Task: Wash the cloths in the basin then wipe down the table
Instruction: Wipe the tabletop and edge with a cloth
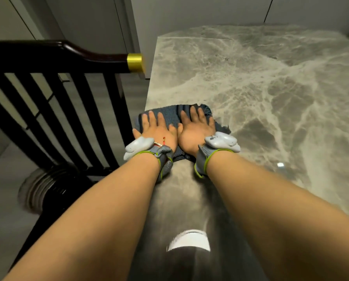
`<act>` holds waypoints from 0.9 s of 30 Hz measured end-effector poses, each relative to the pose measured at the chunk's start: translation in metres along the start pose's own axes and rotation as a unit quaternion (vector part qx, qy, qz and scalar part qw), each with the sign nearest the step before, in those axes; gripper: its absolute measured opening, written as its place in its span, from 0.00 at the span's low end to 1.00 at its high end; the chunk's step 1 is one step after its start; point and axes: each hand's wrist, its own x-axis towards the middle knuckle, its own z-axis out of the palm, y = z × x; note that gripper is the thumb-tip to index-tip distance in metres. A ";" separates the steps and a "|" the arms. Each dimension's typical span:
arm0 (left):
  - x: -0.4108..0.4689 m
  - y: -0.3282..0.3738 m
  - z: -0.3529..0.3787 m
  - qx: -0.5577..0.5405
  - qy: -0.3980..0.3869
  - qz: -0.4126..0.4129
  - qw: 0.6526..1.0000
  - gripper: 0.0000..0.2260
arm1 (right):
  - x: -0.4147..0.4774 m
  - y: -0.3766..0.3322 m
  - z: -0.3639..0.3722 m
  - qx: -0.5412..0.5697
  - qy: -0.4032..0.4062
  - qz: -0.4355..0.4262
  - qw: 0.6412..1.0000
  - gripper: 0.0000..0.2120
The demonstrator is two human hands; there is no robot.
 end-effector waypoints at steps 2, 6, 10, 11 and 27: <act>-0.039 -0.009 0.003 -0.011 -0.003 0.011 1.000 0.25 | -0.040 -0.005 0.005 0.003 0.007 0.007 1.000 0.26; -0.139 -0.037 0.006 -0.023 -0.023 0.024 0.999 0.25 | -0.143 -0.018 0.017 0.000 -0.001 0.034 0.999 0.26; -0.237 -0.073 0.014 -0.031 -0.052 0.036 0.998 0.26 | -0.247 -0.037 0.033 0.017 -0.025 0.036 0.999 0.26; -0.259 -0.078 0.013 -0.044 -0.057 0.032 0.997 0.26 | -0.272 -0.039 0.033 0.019 -0.026 0.041 0.999 0.26; -0.456 -0.145 -0.001 -0.348 -0.146 -0.108 0.920 0.37 | -0.507 -0.054 0.019 -0.020 -0.163 0.045 0.985 0.40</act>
